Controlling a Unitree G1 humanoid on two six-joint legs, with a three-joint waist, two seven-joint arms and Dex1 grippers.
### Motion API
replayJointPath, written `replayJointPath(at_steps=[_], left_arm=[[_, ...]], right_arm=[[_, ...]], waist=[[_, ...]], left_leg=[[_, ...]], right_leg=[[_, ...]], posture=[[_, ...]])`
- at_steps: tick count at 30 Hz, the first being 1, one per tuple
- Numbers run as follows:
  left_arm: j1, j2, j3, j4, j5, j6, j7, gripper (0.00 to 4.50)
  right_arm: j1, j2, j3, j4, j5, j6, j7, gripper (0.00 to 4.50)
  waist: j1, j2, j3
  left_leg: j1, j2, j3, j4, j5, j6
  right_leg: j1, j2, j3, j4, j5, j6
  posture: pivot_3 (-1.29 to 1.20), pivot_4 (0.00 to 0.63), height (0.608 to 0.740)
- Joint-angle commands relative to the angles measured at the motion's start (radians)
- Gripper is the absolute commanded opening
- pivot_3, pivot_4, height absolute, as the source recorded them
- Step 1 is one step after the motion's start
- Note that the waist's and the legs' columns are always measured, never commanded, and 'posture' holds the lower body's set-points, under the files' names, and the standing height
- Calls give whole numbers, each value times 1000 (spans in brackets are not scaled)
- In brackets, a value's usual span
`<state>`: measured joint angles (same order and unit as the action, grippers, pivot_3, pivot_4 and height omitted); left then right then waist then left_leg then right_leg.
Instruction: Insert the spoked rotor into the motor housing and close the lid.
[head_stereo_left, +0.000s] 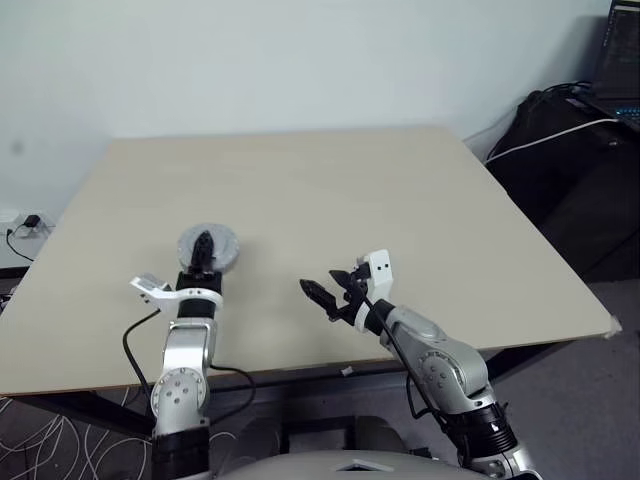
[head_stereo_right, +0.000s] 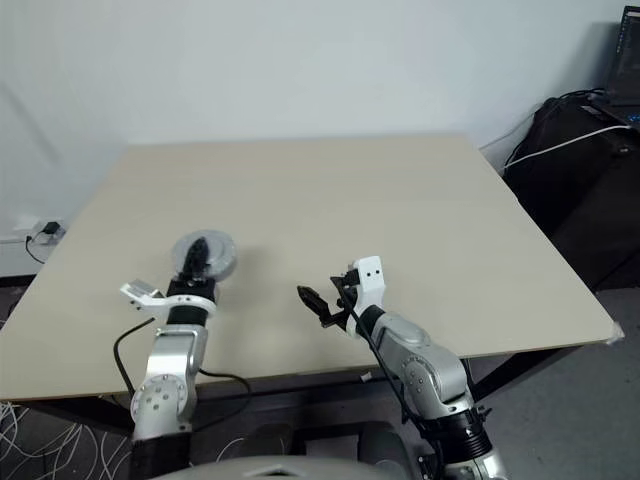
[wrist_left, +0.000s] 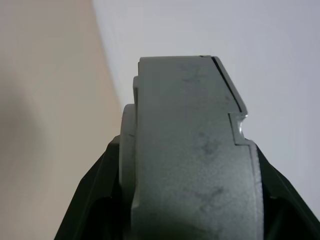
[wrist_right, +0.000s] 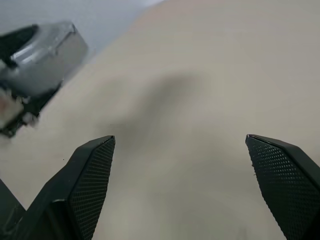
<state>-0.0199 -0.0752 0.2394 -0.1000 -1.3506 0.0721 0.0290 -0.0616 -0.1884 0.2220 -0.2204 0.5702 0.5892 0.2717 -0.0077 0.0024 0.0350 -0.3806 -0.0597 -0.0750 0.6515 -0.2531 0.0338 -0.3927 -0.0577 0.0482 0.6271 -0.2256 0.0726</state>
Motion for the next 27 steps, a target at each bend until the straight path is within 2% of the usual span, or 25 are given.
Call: replayJointPath(at_steps=[1,8,19,27], left_arm=[[-95,-65,69,71,39,-61,17,2147],[-236,-15,190,288,82,-79,-5,2147],[-451,86,328,611,178,-58,-84,2147],[-509,99,402,739,262,-80,-35,2147]], right_arm=[[2,11,-7,-35,-31,-35,24,4500],[19,12,-8,-50,-81,-54,52,4500],[28,25,-22,-56,-110,-46,65,4500],[40,33,-29,-64,-121,-45,67,4500]], waist=[[1,-2,-1],[10,-11,-3],[20,-12,-4],[22,-12,-4]], left_leg=[[0,0,0,0,0,0],[0,0,-1,1,0,0],[0,-1,-1,1,1,-1],[0,-1,-1,1,1,-2]], right_leg=[[0,0,0,0,0,0],[1,1,0,0,1,1],[0,5,0,0,3,1],[0,5,0,0,6,5]], posture=[[0,0,740],[0,0,740],[0,0,740],[0,0,740]])
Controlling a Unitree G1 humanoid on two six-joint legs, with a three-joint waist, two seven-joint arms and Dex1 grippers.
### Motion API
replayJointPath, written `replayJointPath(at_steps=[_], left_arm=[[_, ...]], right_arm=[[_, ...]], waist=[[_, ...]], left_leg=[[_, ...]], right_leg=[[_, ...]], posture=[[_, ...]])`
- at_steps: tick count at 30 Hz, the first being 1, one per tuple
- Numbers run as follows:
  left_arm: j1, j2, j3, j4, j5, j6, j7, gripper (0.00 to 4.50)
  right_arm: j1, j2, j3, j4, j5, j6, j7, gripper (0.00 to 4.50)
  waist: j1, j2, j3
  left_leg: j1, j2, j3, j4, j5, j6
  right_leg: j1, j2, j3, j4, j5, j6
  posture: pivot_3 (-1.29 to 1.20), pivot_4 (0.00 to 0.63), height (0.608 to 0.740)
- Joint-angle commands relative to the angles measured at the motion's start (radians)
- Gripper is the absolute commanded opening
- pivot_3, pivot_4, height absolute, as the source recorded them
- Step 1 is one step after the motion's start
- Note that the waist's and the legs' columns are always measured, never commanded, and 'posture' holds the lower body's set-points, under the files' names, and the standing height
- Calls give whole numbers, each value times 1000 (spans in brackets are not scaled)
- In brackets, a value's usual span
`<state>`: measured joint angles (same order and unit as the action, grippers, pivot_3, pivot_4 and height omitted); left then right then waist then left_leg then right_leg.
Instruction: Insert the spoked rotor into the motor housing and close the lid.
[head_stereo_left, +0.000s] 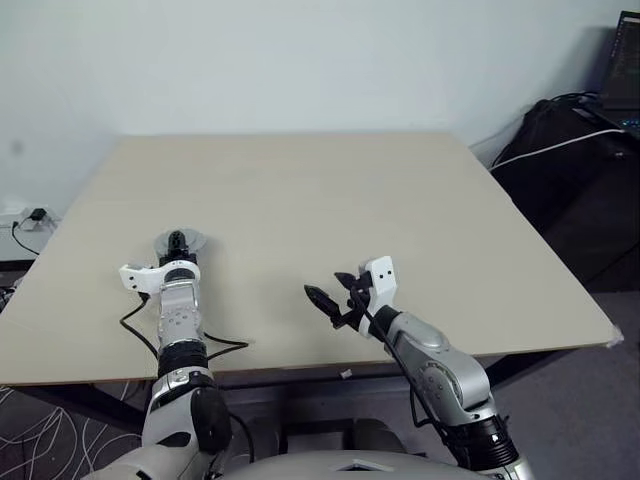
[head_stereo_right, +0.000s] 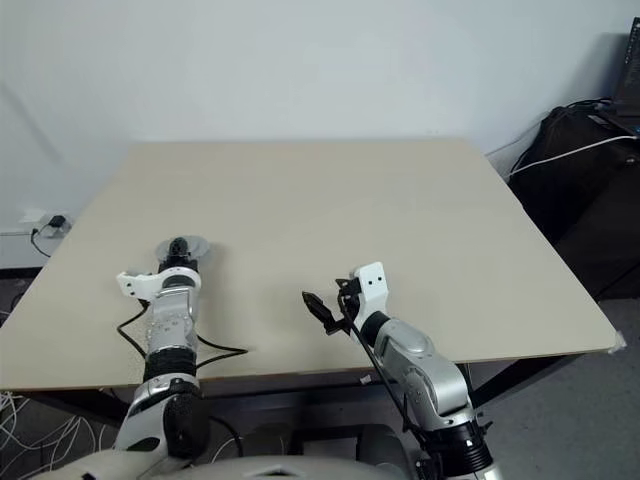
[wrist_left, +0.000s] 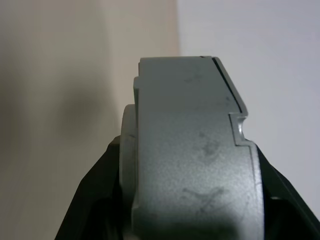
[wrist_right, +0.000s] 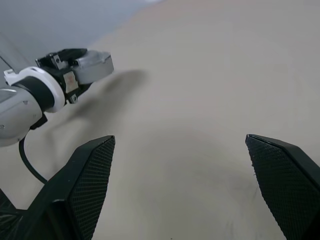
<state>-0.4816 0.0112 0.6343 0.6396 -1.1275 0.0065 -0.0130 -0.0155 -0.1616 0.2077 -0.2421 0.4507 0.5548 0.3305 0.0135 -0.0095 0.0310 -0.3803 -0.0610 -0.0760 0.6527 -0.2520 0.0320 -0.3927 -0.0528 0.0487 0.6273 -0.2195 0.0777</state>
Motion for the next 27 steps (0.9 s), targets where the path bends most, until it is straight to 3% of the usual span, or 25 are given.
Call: replayJointPath(at_steps=[1,8,15,27], left_arm=[[-50,12,13,12,48,-11,18,2147],[-50,7,24,59,108,19,57,2147],[-33,-14,30,38,148,35,106,4407],[279,-239,-78,-468,153,177,311,4459]], right_arm=[[-6,7,-16,-41,-2,-10,9,4500],[-8,9,-11,-40,-10,-2,13,4500],[-7,13,-13,-38,-16,5,13,4500],[-3,33,-20,-28,-25,7,10,4500]], waist=[[1,0,0],[1,-1,0],[1,0,-3],[-2,0,-7]], left_leg=[[0,0,0,0,0,0],[0,1,0,0,0,0],[2,1,0,0,1,-1],[3,3,2,-1,0,0]], right_leg=[[0,0,0,0,0,0],[0,0,0,0,1,1],[1,0,0,0,2,1],[1,-3,1,0,2,1]], posture=[[0,0,740],[0,0,740],[0,0,740],[0,0,740]])
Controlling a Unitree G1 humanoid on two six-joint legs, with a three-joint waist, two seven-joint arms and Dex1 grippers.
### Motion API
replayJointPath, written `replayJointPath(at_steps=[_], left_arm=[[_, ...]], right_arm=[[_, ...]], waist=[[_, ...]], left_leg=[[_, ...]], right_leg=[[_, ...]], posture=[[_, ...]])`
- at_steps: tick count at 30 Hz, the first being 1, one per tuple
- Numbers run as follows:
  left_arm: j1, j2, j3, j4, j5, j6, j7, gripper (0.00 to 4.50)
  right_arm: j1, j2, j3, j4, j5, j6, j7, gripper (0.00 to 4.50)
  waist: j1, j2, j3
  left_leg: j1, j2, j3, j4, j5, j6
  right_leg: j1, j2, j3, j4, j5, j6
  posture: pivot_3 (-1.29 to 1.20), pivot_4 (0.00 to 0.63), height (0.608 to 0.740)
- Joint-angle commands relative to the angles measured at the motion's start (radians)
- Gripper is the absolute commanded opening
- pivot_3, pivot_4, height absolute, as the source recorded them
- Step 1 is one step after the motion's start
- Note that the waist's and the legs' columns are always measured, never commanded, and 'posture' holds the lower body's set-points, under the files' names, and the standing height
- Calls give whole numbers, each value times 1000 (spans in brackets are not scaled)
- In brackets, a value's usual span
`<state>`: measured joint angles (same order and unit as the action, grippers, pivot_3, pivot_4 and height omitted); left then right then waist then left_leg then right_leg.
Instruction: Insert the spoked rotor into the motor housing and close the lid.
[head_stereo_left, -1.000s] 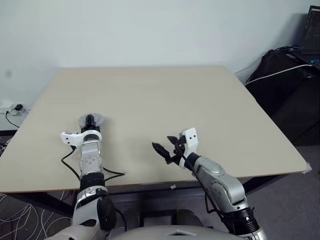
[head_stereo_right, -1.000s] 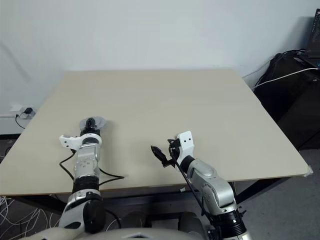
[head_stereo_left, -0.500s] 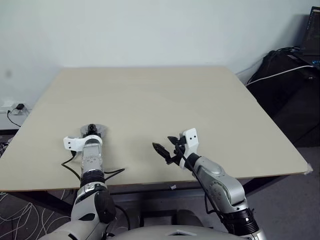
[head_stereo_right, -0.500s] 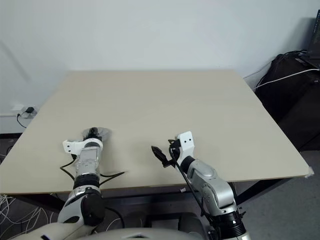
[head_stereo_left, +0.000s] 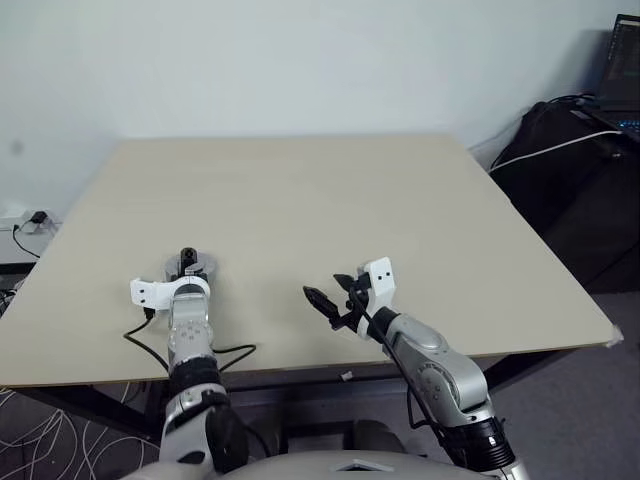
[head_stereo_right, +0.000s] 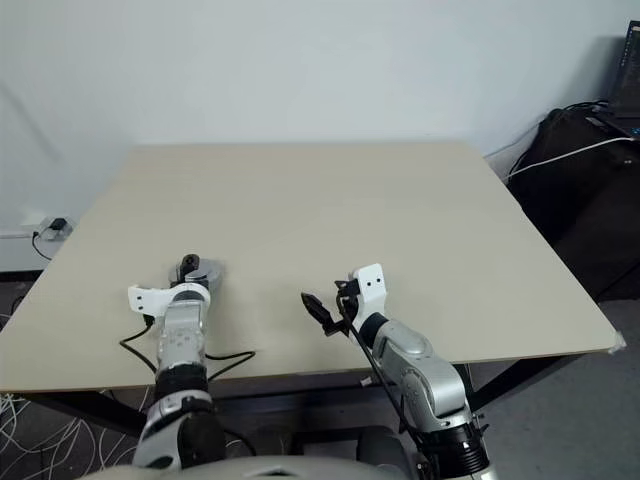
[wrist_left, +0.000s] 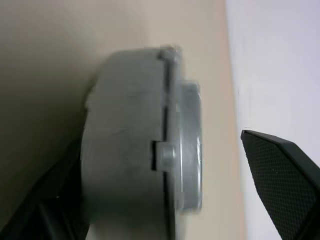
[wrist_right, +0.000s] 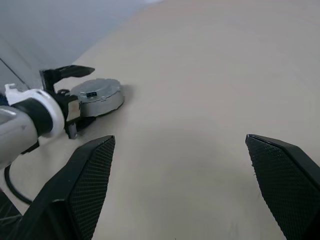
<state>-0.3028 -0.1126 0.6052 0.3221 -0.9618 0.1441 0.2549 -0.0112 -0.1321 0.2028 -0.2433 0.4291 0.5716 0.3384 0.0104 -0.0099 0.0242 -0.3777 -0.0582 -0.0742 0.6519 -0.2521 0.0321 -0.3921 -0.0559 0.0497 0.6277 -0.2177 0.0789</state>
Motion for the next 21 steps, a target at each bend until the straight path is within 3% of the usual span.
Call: replayJointPath(at_steps=[1,8,13,17,21], left_arm=[[139,-135,-66,-203,-20,59,59,4459],[363,-190,-192,-453,-98,163,128,4459],[487,-141,-320,-585,-122,218,101,4459],[534,-18,-467,-644,22,204,-2,4459],[539,88,-616,-644,287,105,-125,4459]], right_arm=[[-7,4,-15,-26,-3,-9,3,4500],[-7,5,-17,-21,0,0,12,4500],[-1,1,-20,-25,3,3,20,4500],[15,-4,-26,-31,5,-13,34,4500],[43,-23,-20,-38,-42,-98,49,4500]], waist=[[1,0,0],[1,1,-1],[7,2,-1],[4,3,-1],[1,6,0]], left_leg=[[0,0,0,0,0,0],[1,0,1,-1,-2,-2],[1,0,0,0,-2,-5],[1,0,0,0,-2,-5],[0,-1,2,-1,-2,-5]], right_leg=[[0,0,0,0,0,0],[1,-2,0,-1,-4,-6],[2,-3,-2,0,-7,-1],[2,-3,-2,0,-7,-1],[1,-3,-1,-1,-8,-2]], posture=[[0,0,740],[0,0,740],[0,0,740],[0,0,740],[0,0,740]])
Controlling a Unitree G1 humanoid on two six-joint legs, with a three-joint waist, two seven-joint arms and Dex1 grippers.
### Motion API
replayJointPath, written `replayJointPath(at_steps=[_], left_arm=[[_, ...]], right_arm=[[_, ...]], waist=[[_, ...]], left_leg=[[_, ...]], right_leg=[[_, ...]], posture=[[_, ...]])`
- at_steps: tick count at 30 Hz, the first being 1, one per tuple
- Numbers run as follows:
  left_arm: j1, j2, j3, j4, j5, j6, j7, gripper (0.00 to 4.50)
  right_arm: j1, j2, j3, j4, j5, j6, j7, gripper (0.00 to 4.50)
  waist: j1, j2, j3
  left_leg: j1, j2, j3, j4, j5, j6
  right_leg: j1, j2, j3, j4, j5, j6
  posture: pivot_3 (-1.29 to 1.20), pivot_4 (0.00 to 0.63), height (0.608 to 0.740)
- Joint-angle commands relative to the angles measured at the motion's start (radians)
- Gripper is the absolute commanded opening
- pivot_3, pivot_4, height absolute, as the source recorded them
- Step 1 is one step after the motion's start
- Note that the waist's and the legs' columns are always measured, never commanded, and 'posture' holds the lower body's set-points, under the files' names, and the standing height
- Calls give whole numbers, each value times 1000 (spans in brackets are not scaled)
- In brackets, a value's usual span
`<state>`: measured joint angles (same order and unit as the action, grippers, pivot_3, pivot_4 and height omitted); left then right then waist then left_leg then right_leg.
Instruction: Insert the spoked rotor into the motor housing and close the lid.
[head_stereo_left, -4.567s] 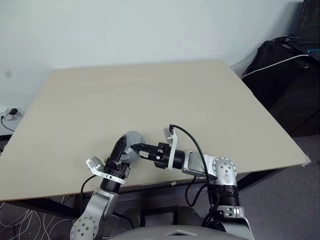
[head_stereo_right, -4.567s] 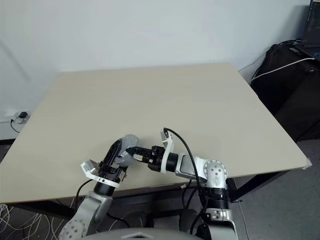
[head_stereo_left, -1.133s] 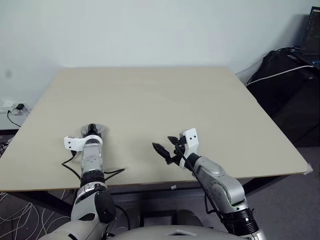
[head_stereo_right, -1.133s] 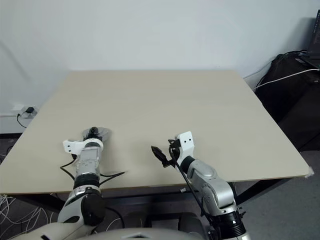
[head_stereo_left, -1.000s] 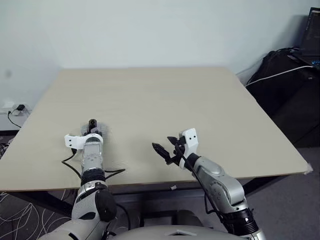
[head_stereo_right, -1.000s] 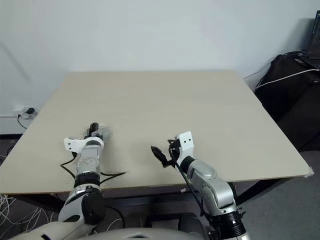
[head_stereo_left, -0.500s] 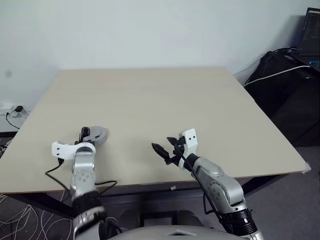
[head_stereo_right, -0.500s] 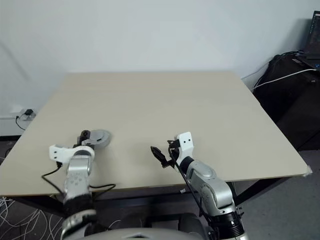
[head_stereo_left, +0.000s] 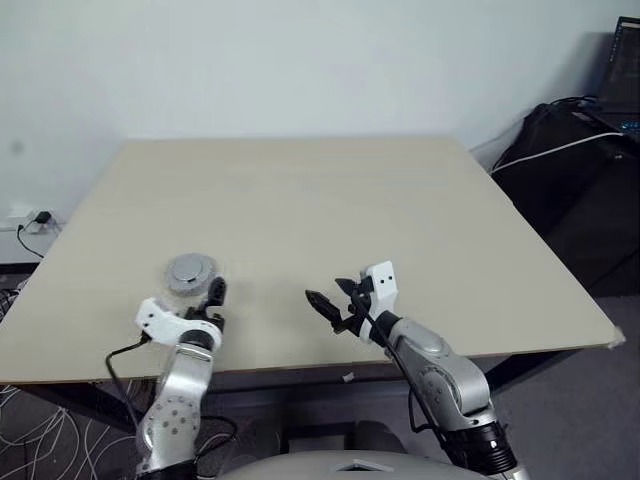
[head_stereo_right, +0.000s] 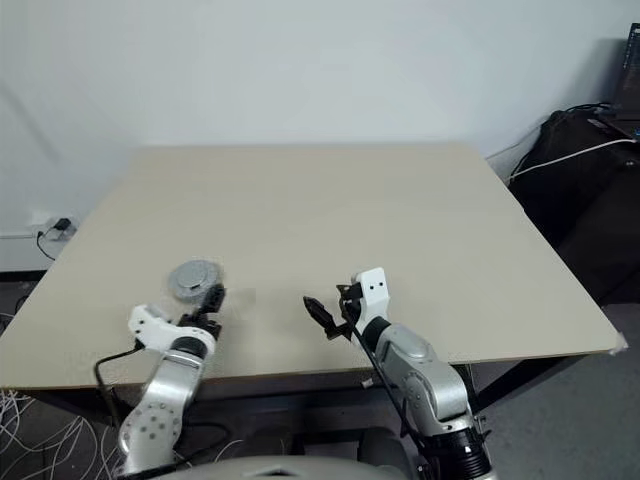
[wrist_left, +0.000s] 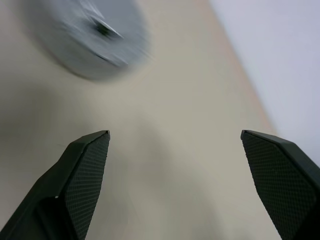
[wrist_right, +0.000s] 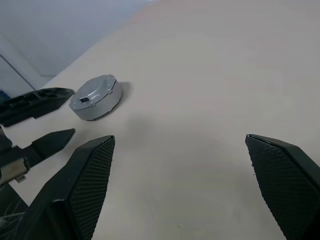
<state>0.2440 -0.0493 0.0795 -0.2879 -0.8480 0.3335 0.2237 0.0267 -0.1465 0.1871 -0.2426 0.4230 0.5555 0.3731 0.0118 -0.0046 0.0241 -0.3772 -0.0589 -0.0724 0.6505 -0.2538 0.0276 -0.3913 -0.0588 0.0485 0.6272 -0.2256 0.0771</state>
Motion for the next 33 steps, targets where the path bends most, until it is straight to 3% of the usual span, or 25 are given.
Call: replayJointPath(at_steps=[1,14,20,33], left_arm=[[-11,42,-118,-27,231,-104,-114,4459],[-20,176,-269,138,794,-414,-195,4459],[6,183,-275,208,865,-558,-237,4459],[9,153,-240,221,874,-575,-265,4459]], right_arm=[[16,-8,-10,-36,-46,-107,11,4500],[155,20,-65,-3,-302,-447,-177,4500],[217,-29,-28,-17,-282,-464,-63,4500],[225,-33,-32,1,-287,-472,-32,4500]], waist=[[0,0,0],[2,7,1],[1,8,1],[4,8,2]], left_leg=[[-1,0,0,0,0,0],[-1,1,0,-2,0,0],[-1,1,0,-3,0,0],[-1,1,-2,-2,0,0]], right_leg=[[-1,0,0,0,0,0],[-2,0,0,0,-1,-1],[-2,-2,0,0,-1,-1],[-1,-2,-2,0,-2,1]], posture=[[0,0,740],[0,0,740],[0,0,740],[0,0,740]])
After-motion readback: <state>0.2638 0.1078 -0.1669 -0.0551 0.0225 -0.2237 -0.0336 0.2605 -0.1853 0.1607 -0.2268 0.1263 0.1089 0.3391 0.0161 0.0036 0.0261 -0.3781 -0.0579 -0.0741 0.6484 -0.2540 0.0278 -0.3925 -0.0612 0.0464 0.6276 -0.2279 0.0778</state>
